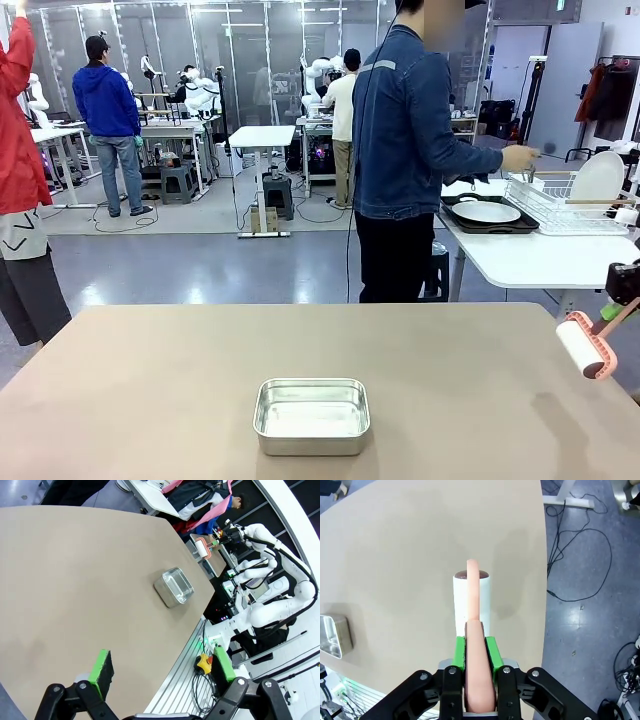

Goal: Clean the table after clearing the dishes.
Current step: When the right (or left) Handle tray is removed, use the right hand (or left hand) to clean the right (or left) side of the table with the Lint Roller, then place the Lint Roller back on top of the Airtight Container.

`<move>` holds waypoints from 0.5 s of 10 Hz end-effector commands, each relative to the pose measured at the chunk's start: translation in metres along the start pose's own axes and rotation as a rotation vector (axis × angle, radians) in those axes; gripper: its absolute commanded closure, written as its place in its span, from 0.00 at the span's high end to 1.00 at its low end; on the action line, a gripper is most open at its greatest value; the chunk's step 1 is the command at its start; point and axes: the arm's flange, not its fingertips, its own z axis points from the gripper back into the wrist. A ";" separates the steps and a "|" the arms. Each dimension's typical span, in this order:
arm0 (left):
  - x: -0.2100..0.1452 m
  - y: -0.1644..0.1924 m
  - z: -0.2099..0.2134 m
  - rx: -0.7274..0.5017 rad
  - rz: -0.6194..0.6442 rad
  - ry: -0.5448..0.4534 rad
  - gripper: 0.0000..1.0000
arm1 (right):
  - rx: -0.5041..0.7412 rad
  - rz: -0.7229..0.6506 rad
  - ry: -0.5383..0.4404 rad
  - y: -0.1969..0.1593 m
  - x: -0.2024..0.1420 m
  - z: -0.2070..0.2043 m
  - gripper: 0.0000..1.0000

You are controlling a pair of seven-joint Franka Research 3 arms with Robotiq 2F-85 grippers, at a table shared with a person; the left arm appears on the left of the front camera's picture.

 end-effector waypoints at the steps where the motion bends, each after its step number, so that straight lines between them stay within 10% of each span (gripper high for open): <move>1: -0.002 -0.005 0.002 -0.001 0.000 0.005 1.00 | 0.003 0.007 -0.016 0.003 0.005 0.005 0.21; 5: -0.002 -0.005 0.002 -0.001 0.000 0.005 1.00 | 0.003 0.007 -0.016 0.003 0.005 0.005 0.21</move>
